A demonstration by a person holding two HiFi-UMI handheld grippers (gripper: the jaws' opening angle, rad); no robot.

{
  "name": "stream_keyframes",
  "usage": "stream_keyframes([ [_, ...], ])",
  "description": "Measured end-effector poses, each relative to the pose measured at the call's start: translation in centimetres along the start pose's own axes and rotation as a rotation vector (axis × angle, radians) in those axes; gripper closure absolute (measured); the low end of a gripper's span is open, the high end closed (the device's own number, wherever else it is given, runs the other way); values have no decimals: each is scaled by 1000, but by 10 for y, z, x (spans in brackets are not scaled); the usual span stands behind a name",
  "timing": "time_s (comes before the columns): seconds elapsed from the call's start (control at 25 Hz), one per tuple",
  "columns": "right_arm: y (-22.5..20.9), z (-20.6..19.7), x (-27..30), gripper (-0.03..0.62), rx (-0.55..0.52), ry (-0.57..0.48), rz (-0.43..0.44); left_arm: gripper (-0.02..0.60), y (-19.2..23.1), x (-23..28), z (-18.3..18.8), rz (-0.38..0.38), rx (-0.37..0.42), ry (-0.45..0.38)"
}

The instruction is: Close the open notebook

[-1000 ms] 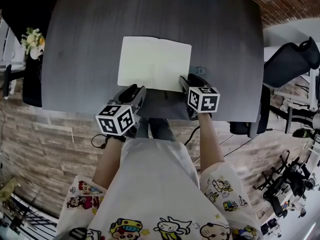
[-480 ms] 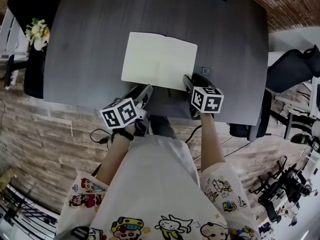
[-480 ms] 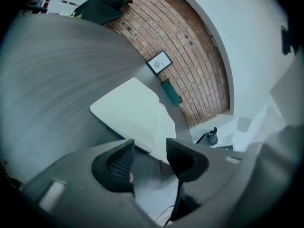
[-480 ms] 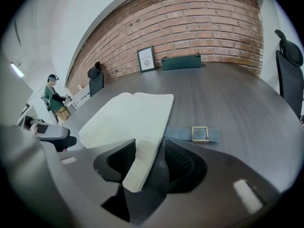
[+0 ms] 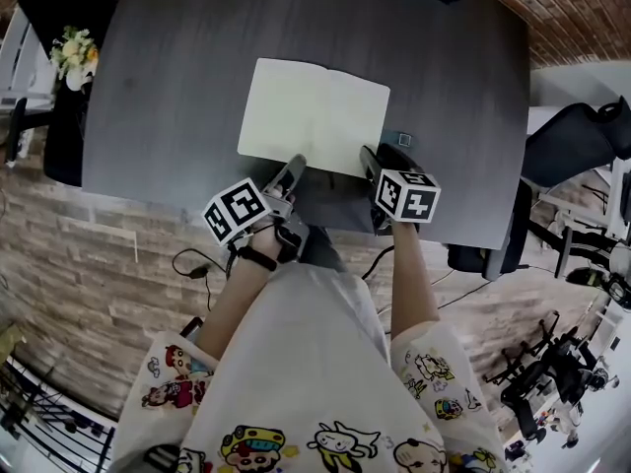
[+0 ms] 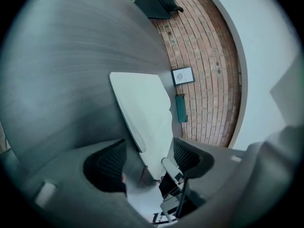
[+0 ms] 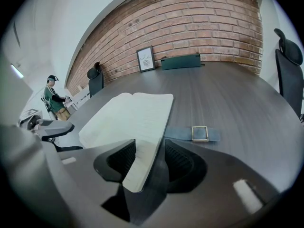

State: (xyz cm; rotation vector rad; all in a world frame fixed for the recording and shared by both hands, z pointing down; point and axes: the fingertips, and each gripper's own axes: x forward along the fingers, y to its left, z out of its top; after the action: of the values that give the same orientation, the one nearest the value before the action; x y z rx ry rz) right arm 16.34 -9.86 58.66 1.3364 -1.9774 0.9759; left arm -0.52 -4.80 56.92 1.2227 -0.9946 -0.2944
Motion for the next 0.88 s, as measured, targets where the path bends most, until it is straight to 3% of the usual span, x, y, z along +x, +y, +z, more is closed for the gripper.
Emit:
stream_keyframes([
  [0.24, 1, -1, -1, 388, 3, 0, 0, 225, -4, 3, 10, -37, -185, -56],
  [0.4, -2, 0, -1, 388, 5, 2, 3, 190, -8, 7, 12, -28, -219, -92],
  [0.72, 0, -1, 0, 388, 9, 3, 4, 189, -8, 11, 17, -31, -279, -134],
  [0.88, -3, -1, -1, 395, 29, 8, 7, 196, -9, 12, 18, -110, -337, -162],
])
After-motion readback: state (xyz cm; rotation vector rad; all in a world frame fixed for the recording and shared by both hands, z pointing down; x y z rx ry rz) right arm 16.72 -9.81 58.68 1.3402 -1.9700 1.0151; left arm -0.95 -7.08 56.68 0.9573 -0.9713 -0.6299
